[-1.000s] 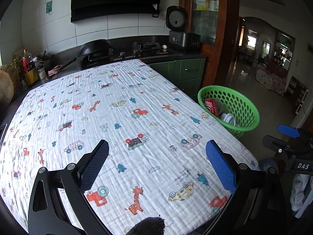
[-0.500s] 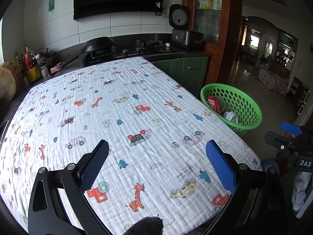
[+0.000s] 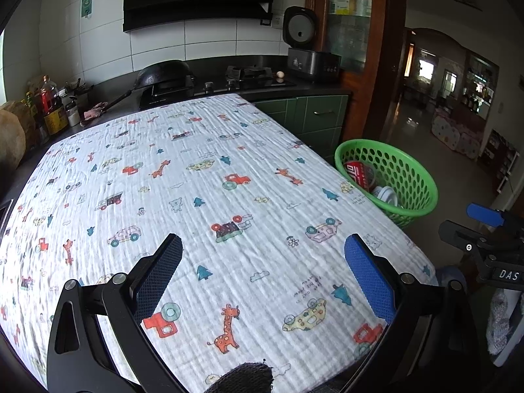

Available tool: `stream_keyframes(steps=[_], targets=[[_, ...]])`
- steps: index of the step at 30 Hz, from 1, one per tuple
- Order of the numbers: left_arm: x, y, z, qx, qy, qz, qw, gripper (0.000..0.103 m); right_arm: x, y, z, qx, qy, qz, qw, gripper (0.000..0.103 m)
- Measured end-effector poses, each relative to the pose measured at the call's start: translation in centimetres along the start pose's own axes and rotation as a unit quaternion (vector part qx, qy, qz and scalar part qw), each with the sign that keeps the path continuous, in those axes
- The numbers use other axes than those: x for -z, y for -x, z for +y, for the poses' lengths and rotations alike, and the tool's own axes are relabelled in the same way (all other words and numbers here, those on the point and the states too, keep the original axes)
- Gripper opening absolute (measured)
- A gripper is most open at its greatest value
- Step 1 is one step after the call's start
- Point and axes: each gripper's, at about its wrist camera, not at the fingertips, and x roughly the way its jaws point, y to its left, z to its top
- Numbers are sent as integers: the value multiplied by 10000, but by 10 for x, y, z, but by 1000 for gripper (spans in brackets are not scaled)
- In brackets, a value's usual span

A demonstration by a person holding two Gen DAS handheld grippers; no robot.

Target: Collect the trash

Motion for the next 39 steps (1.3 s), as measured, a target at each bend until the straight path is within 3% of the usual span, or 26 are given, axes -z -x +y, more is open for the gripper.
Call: stream_keyframes(steps=[39], targets=[[5,6,-3,-100,42,-84,9999,98,-1,2,-2,15,20,-17,10000,95]])
